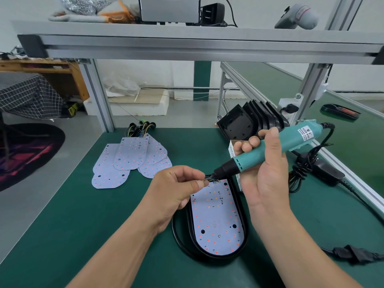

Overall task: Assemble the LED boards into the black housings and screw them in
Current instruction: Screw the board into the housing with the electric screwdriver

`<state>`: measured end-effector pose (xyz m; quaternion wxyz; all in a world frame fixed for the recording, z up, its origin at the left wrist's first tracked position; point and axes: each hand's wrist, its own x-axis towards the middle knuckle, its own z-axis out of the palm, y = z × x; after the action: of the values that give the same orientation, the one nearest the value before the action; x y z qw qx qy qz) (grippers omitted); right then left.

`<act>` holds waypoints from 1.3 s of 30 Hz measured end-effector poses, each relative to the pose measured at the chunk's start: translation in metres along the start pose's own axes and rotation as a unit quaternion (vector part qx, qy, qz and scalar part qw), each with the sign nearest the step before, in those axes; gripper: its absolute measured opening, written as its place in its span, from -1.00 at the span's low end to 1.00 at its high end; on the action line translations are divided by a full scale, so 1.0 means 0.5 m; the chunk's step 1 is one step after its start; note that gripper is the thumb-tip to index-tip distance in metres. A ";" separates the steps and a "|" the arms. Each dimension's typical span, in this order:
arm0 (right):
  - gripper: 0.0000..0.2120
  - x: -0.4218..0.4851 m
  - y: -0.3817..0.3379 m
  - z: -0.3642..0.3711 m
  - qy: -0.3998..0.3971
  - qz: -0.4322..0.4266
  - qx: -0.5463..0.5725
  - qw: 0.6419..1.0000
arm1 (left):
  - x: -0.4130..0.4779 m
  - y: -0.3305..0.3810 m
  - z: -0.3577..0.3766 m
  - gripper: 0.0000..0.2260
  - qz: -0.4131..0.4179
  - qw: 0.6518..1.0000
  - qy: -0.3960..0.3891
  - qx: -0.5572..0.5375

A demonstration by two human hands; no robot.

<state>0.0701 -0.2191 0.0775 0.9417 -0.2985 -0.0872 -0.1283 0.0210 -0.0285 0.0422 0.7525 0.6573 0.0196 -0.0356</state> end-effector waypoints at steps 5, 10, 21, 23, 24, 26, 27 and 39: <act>-0.83 0.002 0.001 -0.006 0.017 0.013 -0.004 1.000 | -0.001 0.001 0.004 -0.86 0.027 0.999 0.004 0.022; -0.89 0.005 -0.008 -0.018 -0.002 0.038 0.009 0.999 | -0.004 -0.001 0.004 -0.85 0.026 0.998 -0.022 0.045; -0.82 0.008 -0.002 -0.028 0.045 0.040 0.046 0.997 | -0.002 -0.004 0.003 -0.77 0.005 0.998 -0.046 0.040; -0.80 0.010 -0.003 -0.031 0.053 0.045 0.054 0.996 | -0.001 -0.003 0.002 -0.77 0.001 0.998 -0.049 0.033; -0.80 0.011 -0.004 -0.033 0.055 0.045 0.058 0.996 | 0.001 -0.001 0.001 -0.78 0.002 0.999 -0.039 0.029; -0.80 0.014 -0.007 -0.034 0.056 0.042 0.063 0.996 | 0.006 0.006 -0.012 -0.83 0.009 0.999 0.016 0.042; -0.80 0.015 -0.008 -0.035 0.055 0.040 0.063 0.996 | 0.009 0.009 -0.024 -0.87 0.014 0.995 0.055 0.084; -0.84 0.015 0.012 -0.022 0.035 0.037 -0.009 0.999 | -0.007 -0.008 -0.030 -0.66 -0.042 0.918 0.008 0.393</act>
<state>0.0799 -0.2219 0.0672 0.9455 -0.3056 -0.0414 -0.1044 0.0174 -0.0140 0.0367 0.4308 0.8992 0.0377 -0.0670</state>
